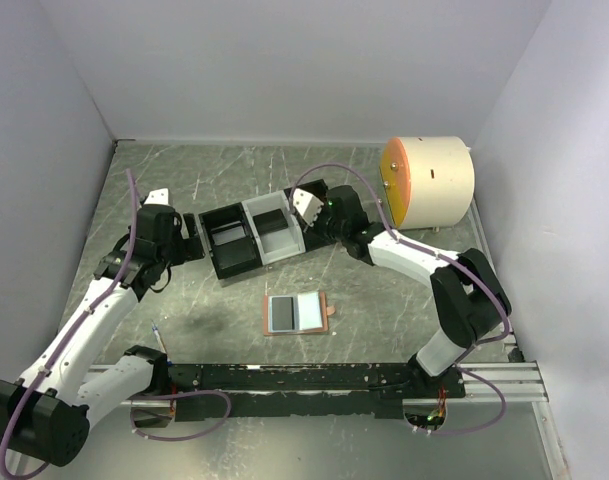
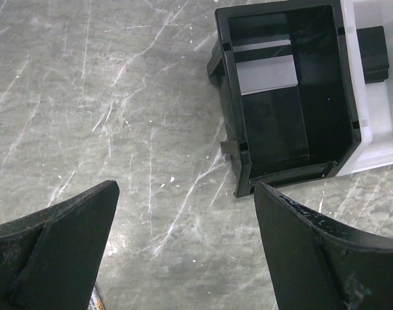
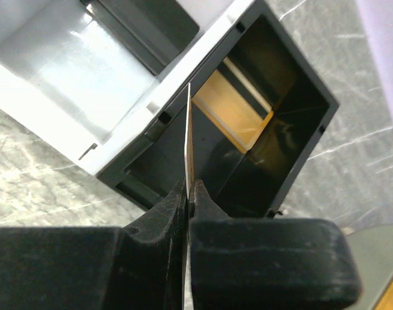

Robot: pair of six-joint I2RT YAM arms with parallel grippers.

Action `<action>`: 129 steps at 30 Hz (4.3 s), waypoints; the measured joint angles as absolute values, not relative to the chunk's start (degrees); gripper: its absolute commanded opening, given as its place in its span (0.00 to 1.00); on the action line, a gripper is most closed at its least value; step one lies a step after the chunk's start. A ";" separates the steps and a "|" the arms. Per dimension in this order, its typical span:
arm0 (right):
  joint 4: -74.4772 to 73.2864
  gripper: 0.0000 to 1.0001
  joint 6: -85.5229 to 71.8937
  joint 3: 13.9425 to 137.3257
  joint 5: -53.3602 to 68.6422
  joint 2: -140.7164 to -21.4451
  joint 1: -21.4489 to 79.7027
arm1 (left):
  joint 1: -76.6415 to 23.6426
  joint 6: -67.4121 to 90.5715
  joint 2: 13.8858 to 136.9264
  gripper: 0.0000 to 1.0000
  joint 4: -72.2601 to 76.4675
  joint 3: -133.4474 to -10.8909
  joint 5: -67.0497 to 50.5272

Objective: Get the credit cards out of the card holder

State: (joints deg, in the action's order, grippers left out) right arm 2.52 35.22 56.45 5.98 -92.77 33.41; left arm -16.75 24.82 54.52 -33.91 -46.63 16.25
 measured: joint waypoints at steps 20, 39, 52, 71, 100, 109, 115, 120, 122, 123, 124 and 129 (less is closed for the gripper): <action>5.32 0.00 17.39 53.41 9.74 -93.49 34.06 | -16.75 24.64 54.43 0.96 -33.91 -46.63 16.25; 3.88 0.00 27.88 56.42 -0.14 -93.84 36.71 | -16.75 24.60 54.43 0.96 -33.95 -46.63 16.29; 1.93 0.00 37.67 63.68 -4.03 -101.32 36.71 | -16.75 24.60 54.33 0.95 -34.02 -46.63 16.43; 0.86 0.01 42.52 69.34 -12.53 -111.26 38.81 | -16.75 24.16 53.08 0.95 -34.37 -46.72 16.58; 5.34 0.37 45.34 68.60 -15.88 -113.65 39.81 | -16.75 23.81 56.10 0.94 -35.11 -46.87 17.34; 4.84 0.40 45.19 68.03 -15.88 -113.65 39.68 | -16.75 23.75 56.95 0.94 -35.38 -46.89 17.34; 4.89 0.49 44.38 67.90 -15.38 -113.60 39.48 | -16.75 23.75 56.95 0.94 -35.38 -46.89 17.34; 4.45 0.49 43.29 67.79 -13.10 -113.38 39.16 | -16.75 23.75 56.97 0.94 -35.40 -46.89 17.34; 4.23 0.49 42.92 67.79 -12.40 -113.34 39.11 | -16.75 23.75 57.06 0.94 -35.40 -46.89 17.32; 3.99 0.49 42.63 67.79 -12.01 -113.27 39.09 | -16.75 23.75 57.17 0.94 -35.40 -46.89 17.32; 3.81 0.50 42.41 67.79 -11.73 -113.19 39.07 | -16.75 23.75 57.36 0.94 -35.42 -46.89 17.32; 3.05 0.50 41.30 66.94 -9.52 -112.40 38.96 | -16.75 23.75 58.46 0.94 -35.46 -47.09 17.32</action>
